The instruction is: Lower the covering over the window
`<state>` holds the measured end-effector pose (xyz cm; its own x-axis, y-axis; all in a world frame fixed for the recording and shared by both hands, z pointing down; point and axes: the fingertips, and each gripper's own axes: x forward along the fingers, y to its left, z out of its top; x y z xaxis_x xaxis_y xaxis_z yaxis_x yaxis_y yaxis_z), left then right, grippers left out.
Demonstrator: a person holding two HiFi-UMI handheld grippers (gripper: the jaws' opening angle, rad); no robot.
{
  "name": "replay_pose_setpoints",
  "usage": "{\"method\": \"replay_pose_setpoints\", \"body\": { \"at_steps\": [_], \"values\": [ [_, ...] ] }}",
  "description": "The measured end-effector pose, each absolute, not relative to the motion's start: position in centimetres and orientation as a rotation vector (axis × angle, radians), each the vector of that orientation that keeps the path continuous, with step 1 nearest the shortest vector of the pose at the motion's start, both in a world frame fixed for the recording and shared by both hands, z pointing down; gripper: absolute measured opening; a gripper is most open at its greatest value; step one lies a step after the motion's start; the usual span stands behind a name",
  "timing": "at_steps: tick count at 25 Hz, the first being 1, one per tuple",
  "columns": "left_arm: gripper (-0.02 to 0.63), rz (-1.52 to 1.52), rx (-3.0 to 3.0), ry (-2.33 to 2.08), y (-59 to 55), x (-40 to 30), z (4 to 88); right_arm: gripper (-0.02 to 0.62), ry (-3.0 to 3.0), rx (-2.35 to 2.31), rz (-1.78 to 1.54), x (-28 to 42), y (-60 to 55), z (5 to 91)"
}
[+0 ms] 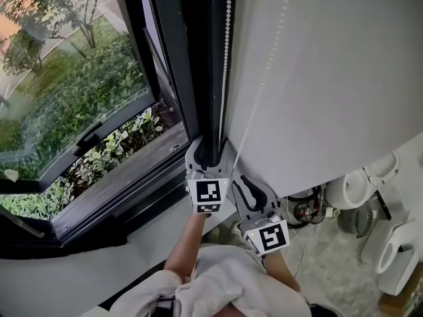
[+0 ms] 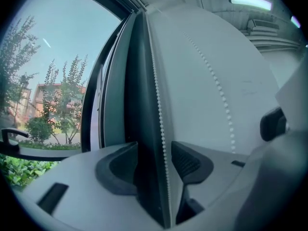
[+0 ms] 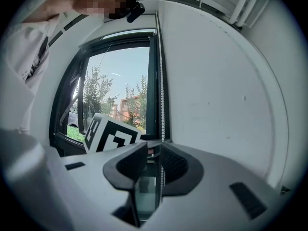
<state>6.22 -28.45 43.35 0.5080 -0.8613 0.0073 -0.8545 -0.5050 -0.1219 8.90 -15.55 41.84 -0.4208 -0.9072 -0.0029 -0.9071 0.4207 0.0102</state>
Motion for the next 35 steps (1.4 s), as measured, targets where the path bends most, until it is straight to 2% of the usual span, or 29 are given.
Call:
{"method": "replay_pose_setpoints", "body": {
  "at_steps": [4,5,7,13,35],
  "values": [
    [0.215,-0.124,-2.558,1.572,-28.9,6.0,43.5,0.083,-2.624,1.672,-0.023,9.1,-15.4,42.2],
    [0.185,-0.130,-2.547,1.581,-28.9,5.9,43.5,0.083,-2.623,1.676,-0.025,9.1,-15.4,42.1],
    [0.169,-0.126,-2.566,1.565,-28.8,5.6,43.5,0.083,-2.621,1.684,-0.029,9.1,-15.3,41.9],
    [0.021,-0.079,-2.696,1.434,-26.8,5.3,43.7,0.083,-2.628,1.699,-0.074,8.8,-15.2,40.8],
    [0.020,-0.075,-2.908,1.167,-19.3,5.1,45.7,0.091,-2.820,1.565,-0.259,4.8,-17.9,30.5]
  ]
}}
